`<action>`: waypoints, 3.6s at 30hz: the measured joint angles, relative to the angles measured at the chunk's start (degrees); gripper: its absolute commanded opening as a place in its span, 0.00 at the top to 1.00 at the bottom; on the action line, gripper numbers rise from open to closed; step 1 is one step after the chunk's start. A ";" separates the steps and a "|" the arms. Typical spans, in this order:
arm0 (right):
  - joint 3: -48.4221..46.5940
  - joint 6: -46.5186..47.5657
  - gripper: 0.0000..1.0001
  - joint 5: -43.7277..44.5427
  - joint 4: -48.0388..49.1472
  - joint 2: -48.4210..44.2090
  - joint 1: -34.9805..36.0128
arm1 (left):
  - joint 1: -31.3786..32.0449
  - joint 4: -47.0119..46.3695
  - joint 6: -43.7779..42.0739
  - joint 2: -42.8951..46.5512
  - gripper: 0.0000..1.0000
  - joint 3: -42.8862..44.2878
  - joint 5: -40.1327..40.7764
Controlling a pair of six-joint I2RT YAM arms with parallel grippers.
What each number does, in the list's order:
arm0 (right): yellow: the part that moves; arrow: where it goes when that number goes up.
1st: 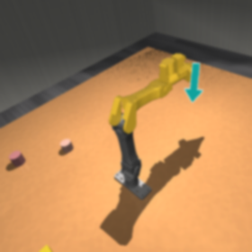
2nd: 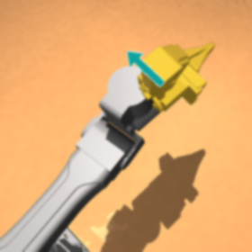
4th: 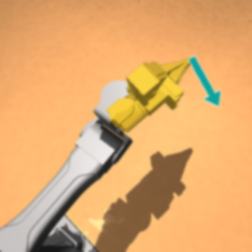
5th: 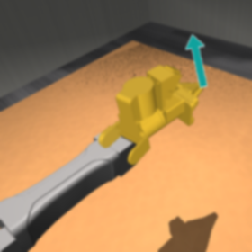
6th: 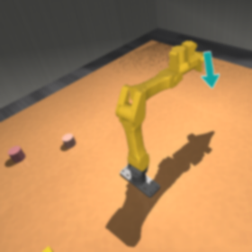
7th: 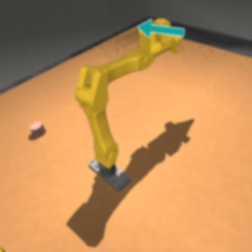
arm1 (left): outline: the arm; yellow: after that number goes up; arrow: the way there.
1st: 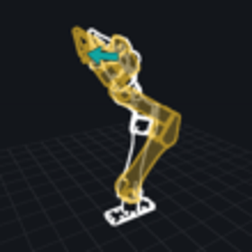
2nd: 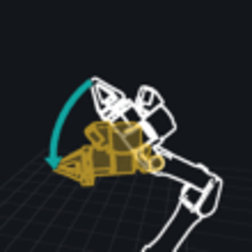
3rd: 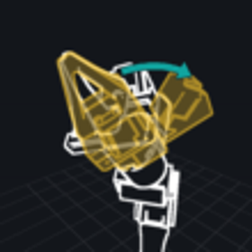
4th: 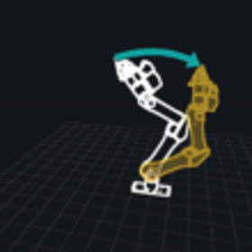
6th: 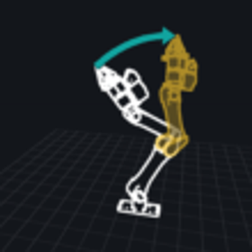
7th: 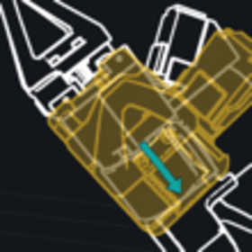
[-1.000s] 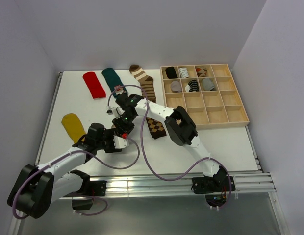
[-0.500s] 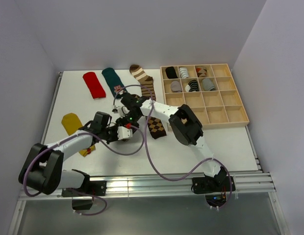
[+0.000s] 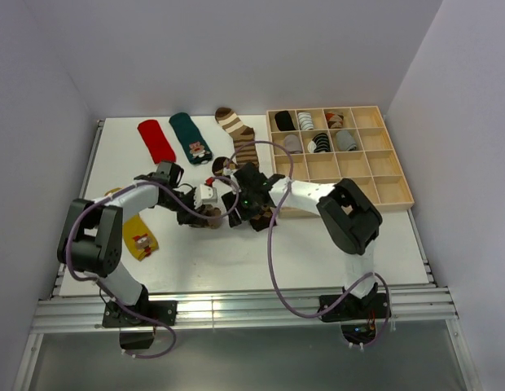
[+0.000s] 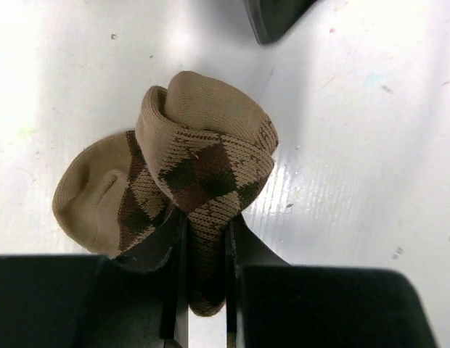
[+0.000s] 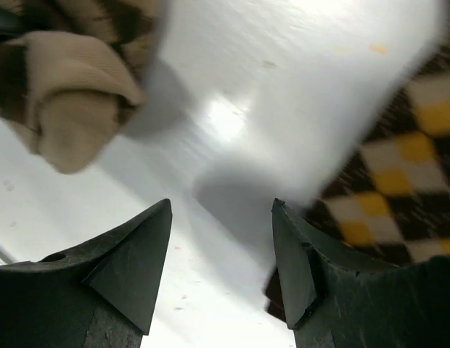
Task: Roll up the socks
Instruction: Roll the sock at the center of the board.
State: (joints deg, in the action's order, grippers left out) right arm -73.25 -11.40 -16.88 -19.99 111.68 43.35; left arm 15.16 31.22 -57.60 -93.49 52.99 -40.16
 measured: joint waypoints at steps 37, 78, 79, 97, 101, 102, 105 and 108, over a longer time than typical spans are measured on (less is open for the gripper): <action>10.91 22.86 0.23 37.11 22.08 -9.42 24.30 | -4.20 43.45 1.95 -32.15 1.00 31.80 -11.02; 1.66 34.05 0.21 36.61 17.40 2.34 28.09 | -3.91 55.49 2.89 -40.54 1.00 37.03 -9.46; 1.60 34.27 0.21 36.68 17.42 2.71 28.11 | -3.87 55.54 2.91 -40.57 1.00 37.03 -9.35; -1.66 35.78 0.39 36.83 17.03 5.79 28.63 | -3.32 56.98 3.34 -41.11 1.00 35.69 -7.23; -2.05 34.73 0.58 35.74 16.09 5.90 28.50 | -3.30 56.54 3.32 -40.57 0.99 35.06 -6.93; -2.29 34.49 0.62 35.41 15.72 5.92 28.39 | -3.32 56.43 3.30 -40.44 0.98 34.84 -6.78; -2.89 33.86 0.77 34.34 14.67 6.05 28.15 | -3.32 56.08 3.28 -40.06 0.87 34.40 -6.69; -4.04 33.07 0.87 33.57 12.83 6.45 27.87 | -3.32 55.54 3.06 -39.60 0.74 34.10 -6.45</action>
State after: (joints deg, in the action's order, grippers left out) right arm -77.30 21.67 16.69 -7.16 118.13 71.22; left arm 11.84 86.76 -54.54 -133.10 87.09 -46.61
